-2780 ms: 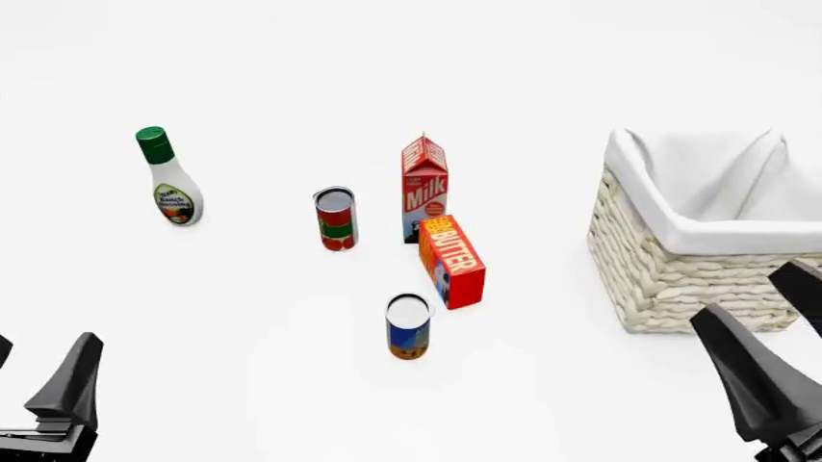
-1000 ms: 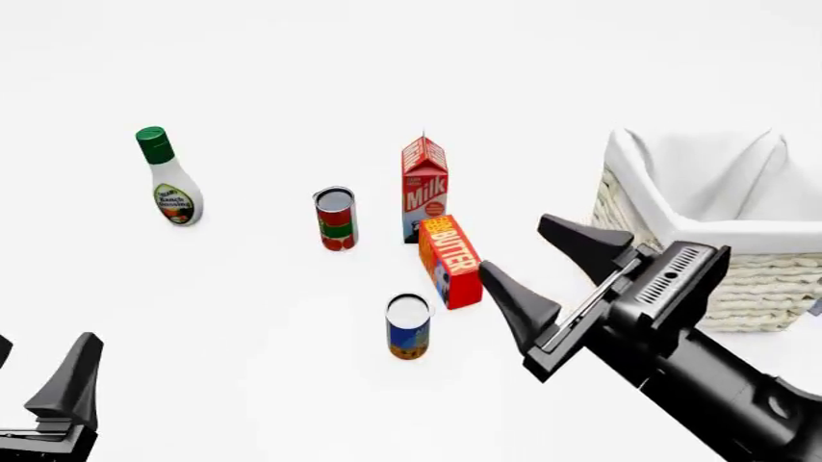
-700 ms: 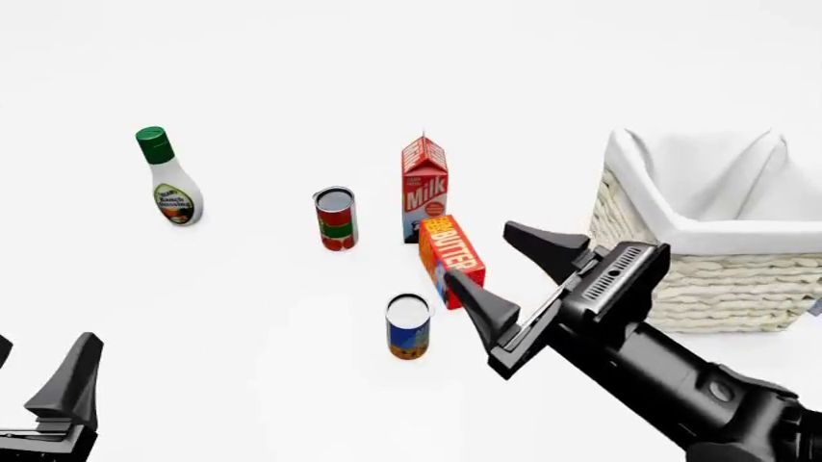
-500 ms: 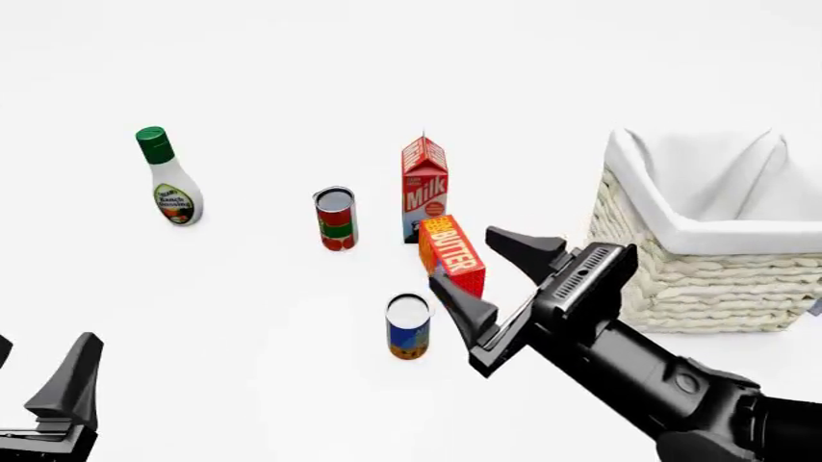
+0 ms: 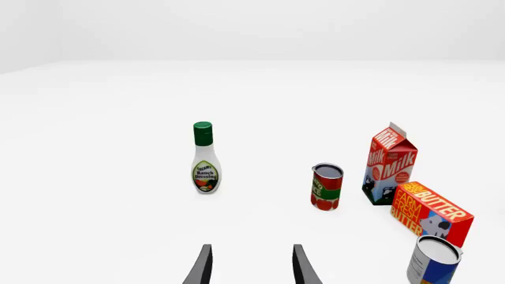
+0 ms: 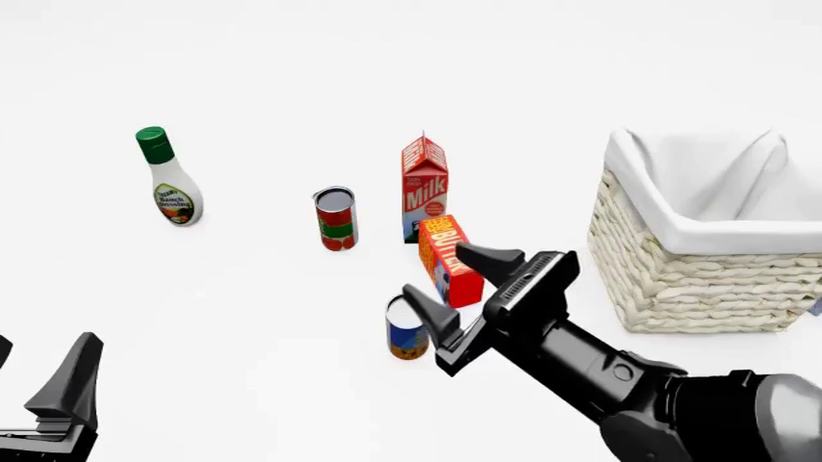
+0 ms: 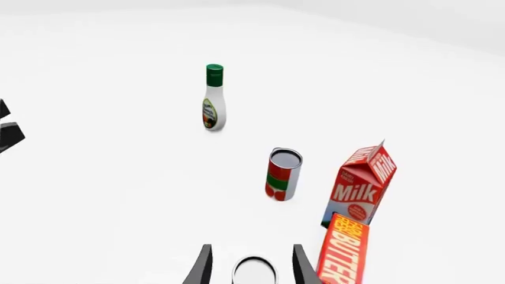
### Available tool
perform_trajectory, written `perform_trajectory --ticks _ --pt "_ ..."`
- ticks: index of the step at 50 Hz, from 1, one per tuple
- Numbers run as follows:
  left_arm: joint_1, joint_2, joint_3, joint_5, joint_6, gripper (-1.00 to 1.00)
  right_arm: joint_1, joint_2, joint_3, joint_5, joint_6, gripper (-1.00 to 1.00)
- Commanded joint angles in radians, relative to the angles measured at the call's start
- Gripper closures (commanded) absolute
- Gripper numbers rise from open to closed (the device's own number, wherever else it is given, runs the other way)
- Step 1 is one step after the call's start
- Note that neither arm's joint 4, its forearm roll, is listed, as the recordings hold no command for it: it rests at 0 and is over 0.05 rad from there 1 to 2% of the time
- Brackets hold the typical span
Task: Pick the alphabet soup and place it in the basket.
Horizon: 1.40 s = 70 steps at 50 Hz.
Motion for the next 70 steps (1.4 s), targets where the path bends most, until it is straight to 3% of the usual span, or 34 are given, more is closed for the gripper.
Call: perform_trajectory --ticks 1,70 --pt "0.0 0.0 0.0 0.0 0.0 -1.0 -0.002 0.086 -0.021 -0.035 0.006 -1.0" --pt "0.0 0.0 0.0 0.0 0.0 -1.0 -0.01 0.4 -0.161 -0.079 0.03 -1.0"
